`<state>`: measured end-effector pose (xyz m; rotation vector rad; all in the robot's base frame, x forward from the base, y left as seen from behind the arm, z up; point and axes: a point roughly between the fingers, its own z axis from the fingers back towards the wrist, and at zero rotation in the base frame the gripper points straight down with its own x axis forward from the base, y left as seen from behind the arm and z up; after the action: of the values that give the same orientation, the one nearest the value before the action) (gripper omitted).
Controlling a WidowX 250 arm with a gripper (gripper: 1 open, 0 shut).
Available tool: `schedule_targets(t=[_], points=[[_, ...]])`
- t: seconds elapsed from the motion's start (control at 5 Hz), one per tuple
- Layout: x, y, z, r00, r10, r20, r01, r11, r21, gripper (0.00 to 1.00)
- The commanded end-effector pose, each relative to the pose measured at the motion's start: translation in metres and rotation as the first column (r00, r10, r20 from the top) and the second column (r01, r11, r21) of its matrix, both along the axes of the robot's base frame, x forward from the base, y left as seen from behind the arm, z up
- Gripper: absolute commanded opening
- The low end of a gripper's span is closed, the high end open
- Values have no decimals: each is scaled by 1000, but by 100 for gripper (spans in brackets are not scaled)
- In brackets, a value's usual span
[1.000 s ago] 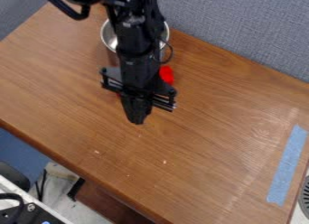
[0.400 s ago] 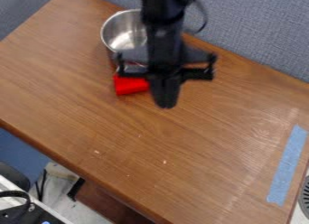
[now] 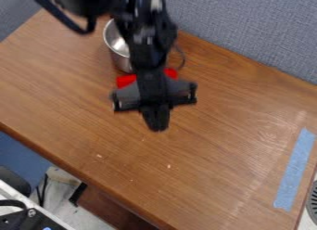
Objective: Move the red object from the metal pot to the table
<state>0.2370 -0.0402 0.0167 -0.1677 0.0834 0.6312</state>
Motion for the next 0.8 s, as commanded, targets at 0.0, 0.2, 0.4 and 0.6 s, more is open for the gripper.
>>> schedule_targets(t=[0.0,0.2,0.4,0.6], points=[[2,-10,-27,991,132,22,-132,991,-2,0],[-8,-3,-50,958,285,-8,-285,958,17,0],[-1,26,-24,919,394,3,-394,919,-8,0],[-10,75,11,866,501,-8,-500,864,56,0]])
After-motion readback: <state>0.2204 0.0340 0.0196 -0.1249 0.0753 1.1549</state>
